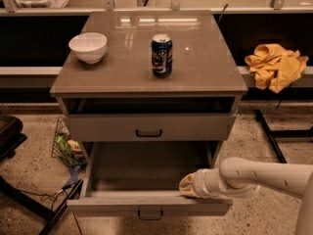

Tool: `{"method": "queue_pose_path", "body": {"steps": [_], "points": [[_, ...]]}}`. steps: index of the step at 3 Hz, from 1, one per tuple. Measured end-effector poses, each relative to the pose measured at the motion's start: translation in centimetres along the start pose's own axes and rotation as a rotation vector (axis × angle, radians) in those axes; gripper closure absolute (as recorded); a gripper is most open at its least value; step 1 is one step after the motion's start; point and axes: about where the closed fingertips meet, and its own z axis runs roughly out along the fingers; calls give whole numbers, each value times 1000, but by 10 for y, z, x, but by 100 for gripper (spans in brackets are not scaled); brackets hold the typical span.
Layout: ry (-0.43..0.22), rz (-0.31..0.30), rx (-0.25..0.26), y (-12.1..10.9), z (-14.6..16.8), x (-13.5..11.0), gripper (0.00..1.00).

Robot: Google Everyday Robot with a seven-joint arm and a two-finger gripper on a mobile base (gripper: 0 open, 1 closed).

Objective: Open middle drawer

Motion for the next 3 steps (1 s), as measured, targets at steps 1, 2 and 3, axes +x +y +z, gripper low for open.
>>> {"method": "queue_pose_path", "body": {"steps": [1, 2, 3], "points": [[89, 16, -25, 23, -1, 5, 100], [232, 93, 3, 40, -17, 9, 100], [343, 241, -5, 89, -34, 14, 100]]}}
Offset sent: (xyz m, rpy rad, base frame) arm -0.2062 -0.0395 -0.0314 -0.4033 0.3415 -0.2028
